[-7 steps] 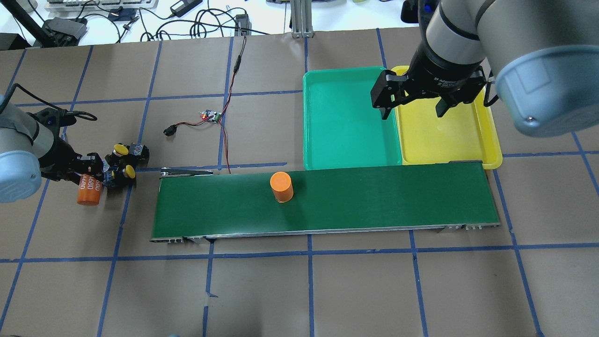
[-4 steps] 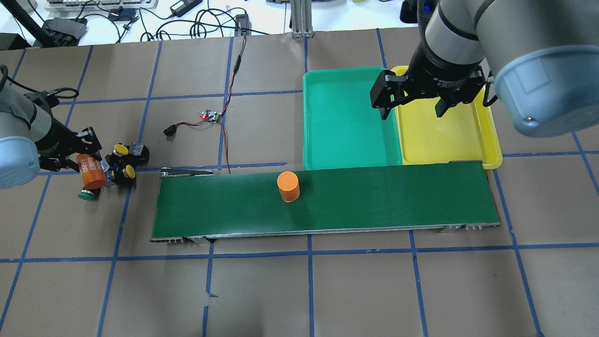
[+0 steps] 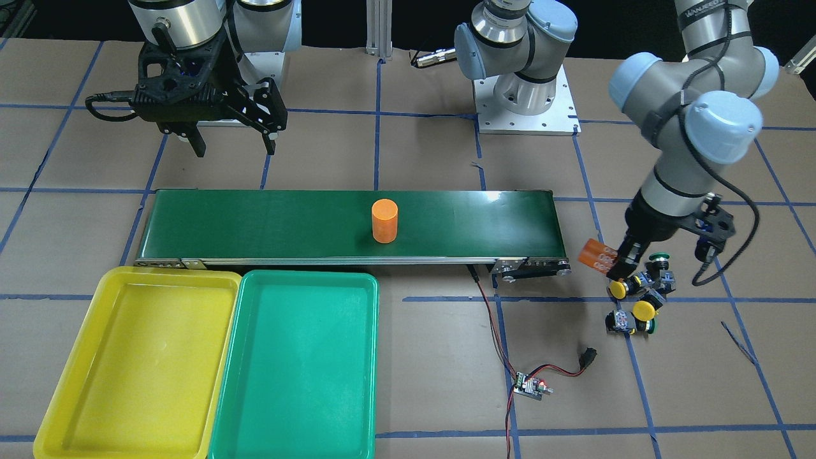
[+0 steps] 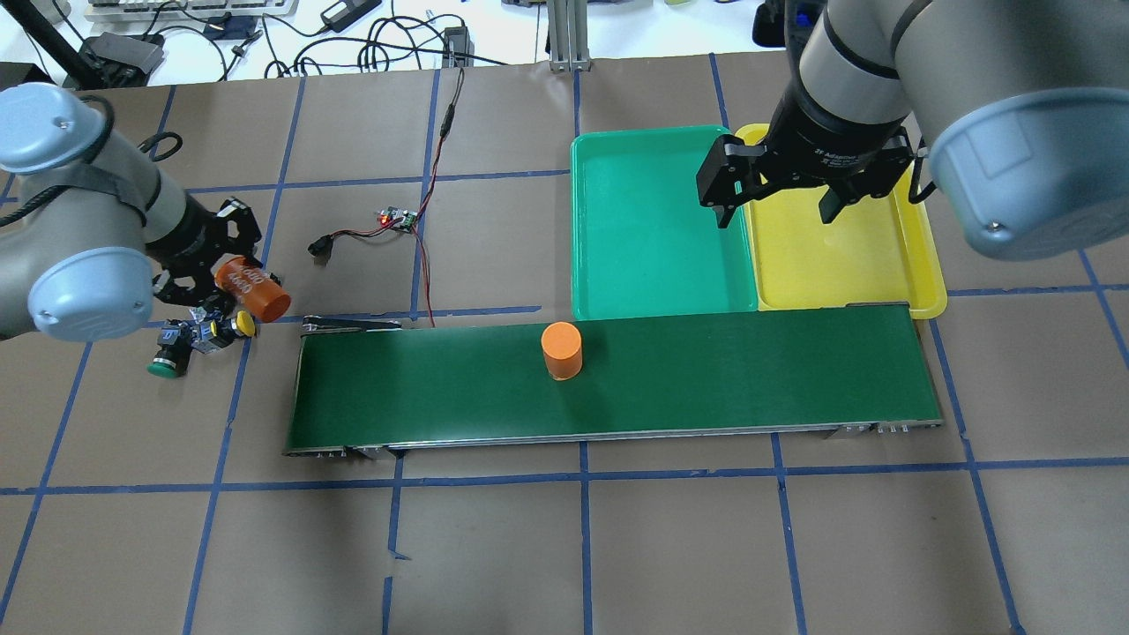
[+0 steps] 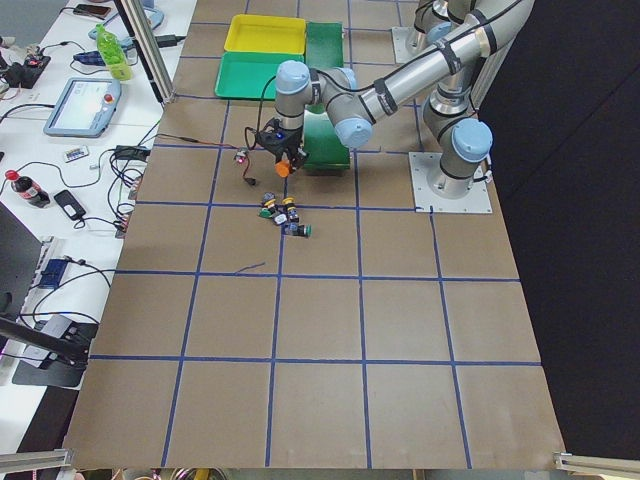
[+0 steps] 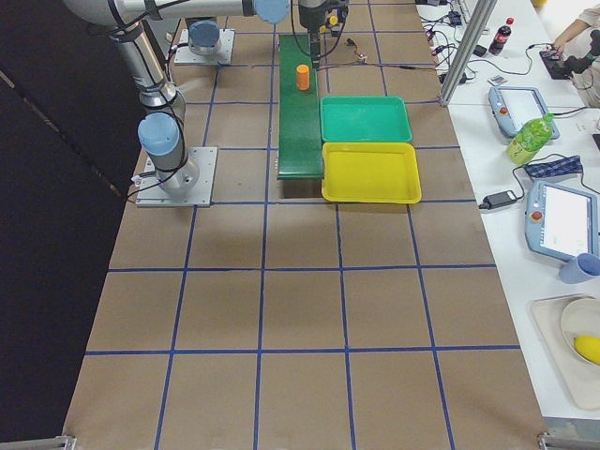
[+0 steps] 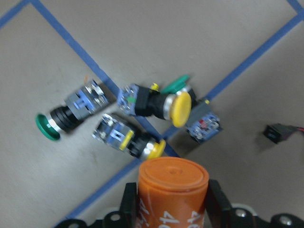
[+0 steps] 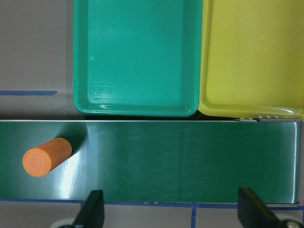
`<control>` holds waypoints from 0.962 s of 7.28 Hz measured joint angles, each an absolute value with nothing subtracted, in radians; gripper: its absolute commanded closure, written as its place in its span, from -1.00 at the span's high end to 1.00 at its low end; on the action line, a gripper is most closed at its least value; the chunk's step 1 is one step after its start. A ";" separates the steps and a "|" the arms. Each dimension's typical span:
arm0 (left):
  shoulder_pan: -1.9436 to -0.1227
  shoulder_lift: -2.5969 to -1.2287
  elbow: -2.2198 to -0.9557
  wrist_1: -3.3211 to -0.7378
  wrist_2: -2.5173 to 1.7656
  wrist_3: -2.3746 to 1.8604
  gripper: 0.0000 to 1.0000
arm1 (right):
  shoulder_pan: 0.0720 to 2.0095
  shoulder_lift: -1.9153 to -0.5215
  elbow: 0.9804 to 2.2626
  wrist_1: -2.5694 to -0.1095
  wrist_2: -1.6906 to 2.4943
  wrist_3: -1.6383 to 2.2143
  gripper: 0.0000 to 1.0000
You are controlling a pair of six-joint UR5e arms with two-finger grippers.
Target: Sort buttons by color to trays
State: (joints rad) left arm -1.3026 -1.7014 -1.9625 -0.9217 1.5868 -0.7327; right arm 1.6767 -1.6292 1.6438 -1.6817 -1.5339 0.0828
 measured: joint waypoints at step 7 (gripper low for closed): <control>-1.444 -1.567 -2.172 -0.931 1.591 -1.055 1.00 | 1.680 -1.628 1.646 -1.683 -1.534 0.091 1.00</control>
